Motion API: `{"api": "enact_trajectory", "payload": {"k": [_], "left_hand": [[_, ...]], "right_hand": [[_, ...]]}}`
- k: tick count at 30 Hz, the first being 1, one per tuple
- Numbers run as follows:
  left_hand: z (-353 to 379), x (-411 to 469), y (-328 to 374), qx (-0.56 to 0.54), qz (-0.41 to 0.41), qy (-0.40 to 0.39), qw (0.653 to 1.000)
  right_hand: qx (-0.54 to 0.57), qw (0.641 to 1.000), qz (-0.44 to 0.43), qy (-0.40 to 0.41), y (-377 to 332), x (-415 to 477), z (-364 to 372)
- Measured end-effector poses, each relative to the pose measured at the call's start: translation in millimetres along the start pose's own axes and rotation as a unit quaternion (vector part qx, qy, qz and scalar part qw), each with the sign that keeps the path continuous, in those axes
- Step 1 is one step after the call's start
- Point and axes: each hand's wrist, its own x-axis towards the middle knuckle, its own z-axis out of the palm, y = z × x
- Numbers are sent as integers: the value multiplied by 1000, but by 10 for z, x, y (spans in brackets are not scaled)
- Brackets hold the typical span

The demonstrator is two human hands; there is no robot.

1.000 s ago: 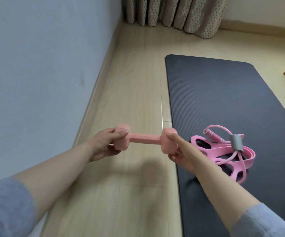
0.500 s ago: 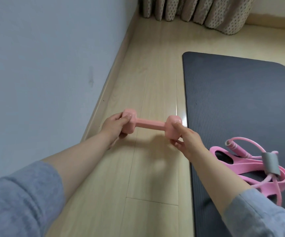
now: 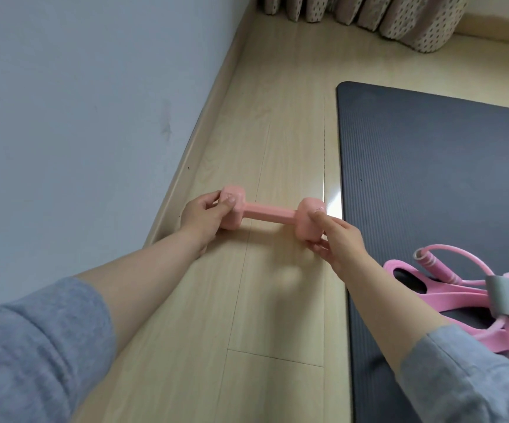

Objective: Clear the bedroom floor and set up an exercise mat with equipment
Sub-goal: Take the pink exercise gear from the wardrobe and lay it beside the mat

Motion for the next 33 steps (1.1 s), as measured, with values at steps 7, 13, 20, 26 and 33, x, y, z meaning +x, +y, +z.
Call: {"api": "enact_trajectory", "payload": {"k": [7,13,20,26,33], "left_hand": [[7,-34,-7,70,24,3,997],[26,-145,14,134,49,8,990],[228,-499,224,194,55,167,965],[516,-859,234,183,93,81,975],[879,-1233,171,216,143,-55,964]], "right_hand": [[1,998,-51,21,-7,30,-85],[-10,998,-56,9,58,-35,-110],[-16,998,-53,30,59,-300,-152],[-57,991,-110,51,196,-857,-582],[-147,968,-157,131,510,-1527,-1294]]}}
